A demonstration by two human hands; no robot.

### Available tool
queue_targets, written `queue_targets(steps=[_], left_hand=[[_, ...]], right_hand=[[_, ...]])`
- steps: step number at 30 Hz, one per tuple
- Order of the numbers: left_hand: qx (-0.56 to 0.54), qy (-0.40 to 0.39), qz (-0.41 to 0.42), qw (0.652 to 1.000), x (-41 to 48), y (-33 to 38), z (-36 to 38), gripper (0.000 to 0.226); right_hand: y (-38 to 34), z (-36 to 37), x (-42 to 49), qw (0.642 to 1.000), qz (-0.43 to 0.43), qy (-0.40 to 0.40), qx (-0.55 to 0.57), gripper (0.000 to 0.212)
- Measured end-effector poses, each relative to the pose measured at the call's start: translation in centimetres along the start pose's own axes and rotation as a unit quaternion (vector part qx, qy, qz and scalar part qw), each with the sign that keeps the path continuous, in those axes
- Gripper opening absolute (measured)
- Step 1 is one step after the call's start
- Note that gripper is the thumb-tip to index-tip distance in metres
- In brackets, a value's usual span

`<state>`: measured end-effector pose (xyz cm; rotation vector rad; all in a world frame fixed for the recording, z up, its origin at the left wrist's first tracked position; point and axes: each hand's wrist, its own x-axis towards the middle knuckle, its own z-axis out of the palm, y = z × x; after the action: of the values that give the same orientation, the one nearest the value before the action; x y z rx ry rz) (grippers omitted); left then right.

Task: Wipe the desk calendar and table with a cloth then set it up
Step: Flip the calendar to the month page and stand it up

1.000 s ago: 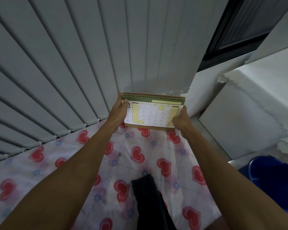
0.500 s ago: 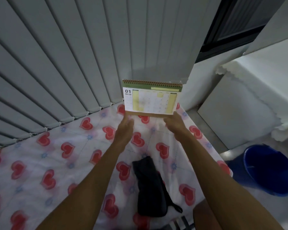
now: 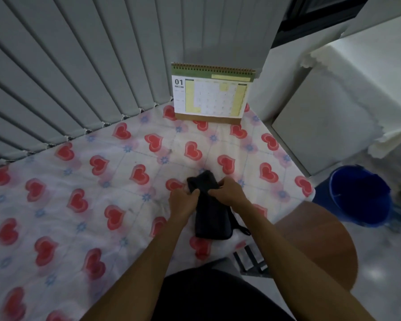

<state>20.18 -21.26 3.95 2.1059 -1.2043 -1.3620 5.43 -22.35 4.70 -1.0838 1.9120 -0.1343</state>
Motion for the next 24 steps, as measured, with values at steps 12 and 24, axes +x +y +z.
queue_targets(steps=[12, 24], left_hand=[[-0.136, -0.082, -0.087, 0.983, -0.7, 1.0, 0.7, 0.029], [-0.174, -0.203, -0.01, 0.964, -8.9, 4.1, 10.9, 0.029]], right_hand=[[1.7, -0.6, -2.3, 0.979, 0.025, -0.032, 0.201, 0.042], [13.4, -7.3, -7.7, 0.907, 0.027, 0.023, 0.421, 0.023]])
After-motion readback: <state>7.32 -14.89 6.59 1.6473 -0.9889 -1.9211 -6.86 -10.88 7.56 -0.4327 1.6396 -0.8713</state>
